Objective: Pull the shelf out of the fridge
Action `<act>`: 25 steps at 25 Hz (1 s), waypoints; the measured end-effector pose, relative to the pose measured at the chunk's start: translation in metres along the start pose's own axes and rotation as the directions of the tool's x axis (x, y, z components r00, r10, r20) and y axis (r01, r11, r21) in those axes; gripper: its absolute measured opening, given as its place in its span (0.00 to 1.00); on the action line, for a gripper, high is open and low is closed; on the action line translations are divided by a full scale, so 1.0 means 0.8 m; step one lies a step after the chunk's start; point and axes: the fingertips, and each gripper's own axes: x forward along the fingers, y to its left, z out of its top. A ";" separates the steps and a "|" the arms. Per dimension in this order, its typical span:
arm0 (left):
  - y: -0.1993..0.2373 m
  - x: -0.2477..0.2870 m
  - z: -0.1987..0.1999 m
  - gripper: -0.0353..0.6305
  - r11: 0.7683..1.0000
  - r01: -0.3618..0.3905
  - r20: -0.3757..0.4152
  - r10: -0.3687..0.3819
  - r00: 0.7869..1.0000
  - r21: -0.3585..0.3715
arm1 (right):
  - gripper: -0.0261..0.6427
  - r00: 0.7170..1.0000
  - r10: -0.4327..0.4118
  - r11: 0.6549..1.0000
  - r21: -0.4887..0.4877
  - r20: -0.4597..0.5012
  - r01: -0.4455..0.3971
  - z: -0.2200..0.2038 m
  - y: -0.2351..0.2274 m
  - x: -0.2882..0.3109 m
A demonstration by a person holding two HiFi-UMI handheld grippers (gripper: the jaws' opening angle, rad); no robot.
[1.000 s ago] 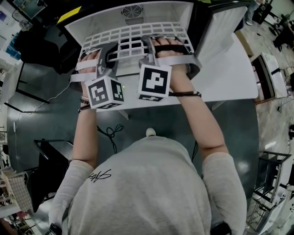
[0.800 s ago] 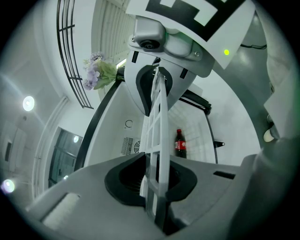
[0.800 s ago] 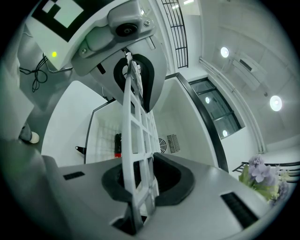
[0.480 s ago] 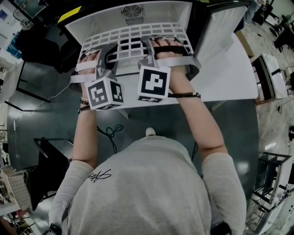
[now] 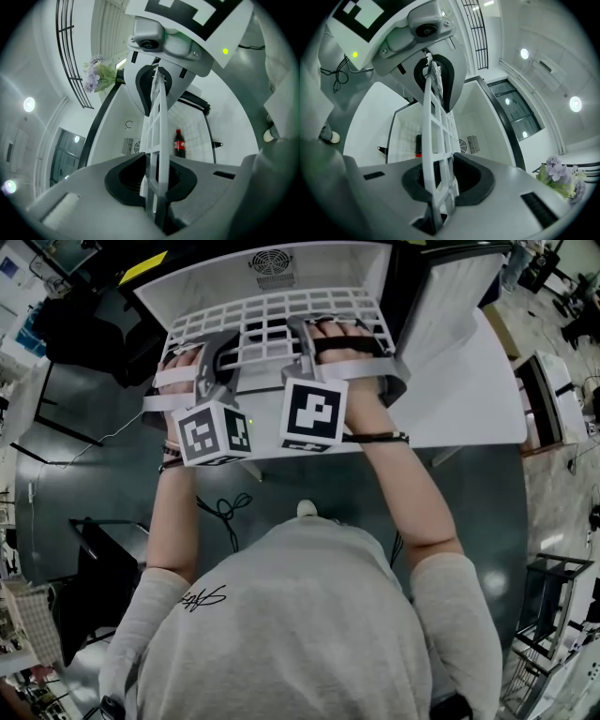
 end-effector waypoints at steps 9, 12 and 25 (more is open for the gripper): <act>-0.005 -0.007 0.003 0.12 1.000 -0.006 -0.008 0.006 1.000 0.019 | 0.11 0.999 0.019 0.999 0.033 0.037 -0.020 0.008 0.009 -0.008; -0.004 -0.012 0.004 0.11 1.000 -0.012 -0.017 0.013 1.000 0.027 | 0.11 0.999 0.007 0.999 0.031 0.048 -0.009 0.010 0.007 -0.013; -0.004 -0.031 0.015 0.11 0.999 -0.035 -0.034 0.036 0.999 0.008 | 0.11 0.997 -0.013 1.000 0.013 0.075 0.012 0.010 0.003 -0.034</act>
